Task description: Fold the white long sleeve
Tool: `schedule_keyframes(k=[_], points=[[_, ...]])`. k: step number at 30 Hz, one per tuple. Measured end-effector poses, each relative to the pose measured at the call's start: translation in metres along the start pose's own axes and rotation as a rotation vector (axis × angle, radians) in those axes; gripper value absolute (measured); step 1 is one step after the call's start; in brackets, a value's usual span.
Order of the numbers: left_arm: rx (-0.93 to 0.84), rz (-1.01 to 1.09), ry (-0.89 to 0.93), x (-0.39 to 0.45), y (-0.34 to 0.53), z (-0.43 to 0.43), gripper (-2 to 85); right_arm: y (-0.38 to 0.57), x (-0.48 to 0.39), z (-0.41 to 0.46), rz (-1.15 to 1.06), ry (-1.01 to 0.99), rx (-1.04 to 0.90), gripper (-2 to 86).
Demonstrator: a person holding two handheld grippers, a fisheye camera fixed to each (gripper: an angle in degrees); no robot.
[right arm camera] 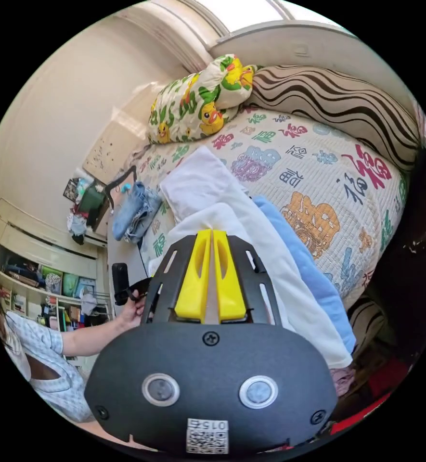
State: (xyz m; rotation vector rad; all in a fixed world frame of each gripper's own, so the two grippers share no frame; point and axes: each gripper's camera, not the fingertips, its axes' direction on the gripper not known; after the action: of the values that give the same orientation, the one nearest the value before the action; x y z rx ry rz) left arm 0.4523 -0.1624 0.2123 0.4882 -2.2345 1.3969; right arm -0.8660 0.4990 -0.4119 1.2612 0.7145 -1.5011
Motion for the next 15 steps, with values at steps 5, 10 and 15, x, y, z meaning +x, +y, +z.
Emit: schedule_keyframes(k=[5,10,15], points=[[-0.021,0.095,-0.126,0.022,0.002,-0.013,7.5,0.061,-0.037,-0.01,-0.015,0.162,0.163,-0.3],[-0.051,0.216,-0.227,0.059,0.022,-0.04,6.4,0.206,-0.102,-0.012,-0.179,0.215,0.216,-0.5],[-0.08,0.245,-0.323,0.083,0.056,-0.094,5.7,0.349,-0.106,0.007,-0.094,0.205,0.089,-0.5]])
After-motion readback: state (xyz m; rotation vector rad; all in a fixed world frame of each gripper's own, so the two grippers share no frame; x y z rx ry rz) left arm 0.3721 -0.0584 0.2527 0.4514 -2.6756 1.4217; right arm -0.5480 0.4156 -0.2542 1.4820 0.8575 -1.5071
